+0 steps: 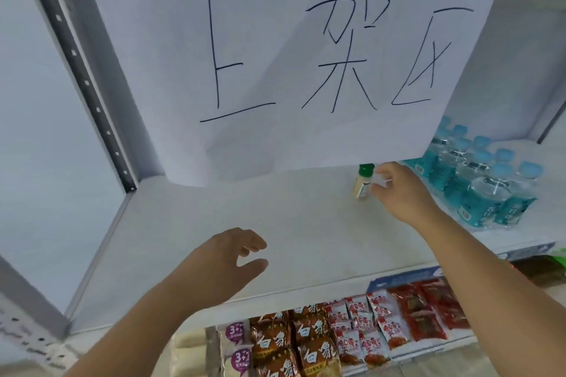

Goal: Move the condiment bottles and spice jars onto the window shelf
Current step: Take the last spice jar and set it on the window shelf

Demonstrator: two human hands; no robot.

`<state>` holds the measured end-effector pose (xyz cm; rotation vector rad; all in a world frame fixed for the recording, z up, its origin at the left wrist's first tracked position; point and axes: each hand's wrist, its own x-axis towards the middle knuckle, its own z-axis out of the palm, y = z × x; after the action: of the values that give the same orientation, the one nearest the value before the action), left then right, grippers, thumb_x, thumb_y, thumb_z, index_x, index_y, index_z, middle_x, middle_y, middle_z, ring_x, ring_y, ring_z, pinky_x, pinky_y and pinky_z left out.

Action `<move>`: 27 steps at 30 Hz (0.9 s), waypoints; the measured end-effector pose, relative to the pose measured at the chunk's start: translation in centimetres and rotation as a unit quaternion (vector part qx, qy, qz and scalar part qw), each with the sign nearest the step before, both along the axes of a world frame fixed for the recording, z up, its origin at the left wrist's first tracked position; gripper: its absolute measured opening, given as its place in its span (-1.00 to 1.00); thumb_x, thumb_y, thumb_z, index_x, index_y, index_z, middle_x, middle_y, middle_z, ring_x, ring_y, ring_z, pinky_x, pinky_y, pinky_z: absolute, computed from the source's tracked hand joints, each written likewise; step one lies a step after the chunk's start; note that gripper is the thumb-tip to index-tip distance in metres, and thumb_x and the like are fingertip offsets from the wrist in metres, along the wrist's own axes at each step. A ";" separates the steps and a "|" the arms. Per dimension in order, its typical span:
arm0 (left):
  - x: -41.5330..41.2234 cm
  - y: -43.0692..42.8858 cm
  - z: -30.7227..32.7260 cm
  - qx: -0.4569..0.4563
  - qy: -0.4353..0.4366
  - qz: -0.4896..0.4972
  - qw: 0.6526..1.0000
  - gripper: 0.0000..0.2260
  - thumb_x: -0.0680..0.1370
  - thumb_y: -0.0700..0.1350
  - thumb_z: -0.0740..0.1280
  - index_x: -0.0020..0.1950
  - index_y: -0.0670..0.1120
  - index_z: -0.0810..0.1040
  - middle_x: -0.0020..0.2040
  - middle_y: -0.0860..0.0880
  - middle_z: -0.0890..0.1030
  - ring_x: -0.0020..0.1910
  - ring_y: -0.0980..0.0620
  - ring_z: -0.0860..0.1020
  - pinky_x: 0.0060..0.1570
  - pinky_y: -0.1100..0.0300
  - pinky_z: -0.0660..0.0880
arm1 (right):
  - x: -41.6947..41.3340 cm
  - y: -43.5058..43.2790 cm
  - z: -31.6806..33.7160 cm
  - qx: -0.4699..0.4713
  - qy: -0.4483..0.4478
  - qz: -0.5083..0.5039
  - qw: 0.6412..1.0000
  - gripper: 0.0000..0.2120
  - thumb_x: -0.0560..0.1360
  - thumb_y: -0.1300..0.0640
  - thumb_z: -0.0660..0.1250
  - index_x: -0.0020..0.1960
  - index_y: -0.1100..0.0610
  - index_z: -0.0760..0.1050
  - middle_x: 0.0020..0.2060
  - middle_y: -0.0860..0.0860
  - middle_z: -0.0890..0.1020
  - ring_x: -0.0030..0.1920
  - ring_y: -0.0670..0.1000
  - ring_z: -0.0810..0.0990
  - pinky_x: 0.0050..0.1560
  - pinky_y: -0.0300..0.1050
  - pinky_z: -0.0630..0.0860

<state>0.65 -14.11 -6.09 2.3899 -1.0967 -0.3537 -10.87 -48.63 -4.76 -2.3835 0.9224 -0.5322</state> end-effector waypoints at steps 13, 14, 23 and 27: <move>-0.5 2.5 1.0 0.007 -0.013 0.096 0.995 -0.79 0.59 0.19 0.33 0.21 0.26 0.53 0.13 0.32 0.56 0.10 0.28 0.56 0.18 0.27 0.52 | 6.0 -3.3 -2.2 -0.066 0.052 0.024 0.996 -0.79 0.64 0.20 0.25 0.16 0.31 0.53 0.06 0.30 0.63 0.05 0.31 0.59 -0.04 0.00 0.40; -0.6 2.6 1.0 0.008 -0.014 0.097 0.995 -0.79 0.59 0.19 0.33 0.21 0.25 0.53 0.12 0.32 0.56 0.10 0.29 0.56 0.17 0.28 0.52 | 5.8 -3.1 -2.1 -0.067 0.053 0.026 0.996 -0.82 0.63 0.22 0.26 0.12 0.33 0.53 0.03 0.31 0.63 -0.01 0.29 0.58 -0.07 -0.01 0.38; -1.8 3.7 1.4 -0.022 -0.010 0.102 0.994 -0.77 0.59 0.17 0.36 0.23 0.20 0.56 0.14 0.28 0.58 0.09 0.28 0.57 0.17 0.22 0.56 | 5.2 5.1 1.7 -0.050 -0.025 0.161 0.985 -0.84 0.53 -0.03 0.42 -0.06 0.04 0.55 -0.20 0.00 0.60 -0.16 0.09 0.58 -0.17 -0.06 0.44; -2.5 5.7 1.4 -0.057 -0.002 0.126 0.990 -0.69 0.56 0.21 0.38 0.28 0.20 0.54 0.16 0.27 0.58 0.10 0.30 0.57 0.14 0.24 0.56 | 5.4 12.3 4.2 -0.022 -0.055 0.274 0.960 -0.88 0.51 -0.07 0.47 0.02 -0.10 0.61 -0.13 -0.23 0.63 -0.12 -0.16 0.60 -0.11 -0.22 0.44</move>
<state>-1.80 -8.44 -4.68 2.3911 -0.7812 -0.1935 -5.43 -36.28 -0.54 -2.4732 0.1782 -0.4593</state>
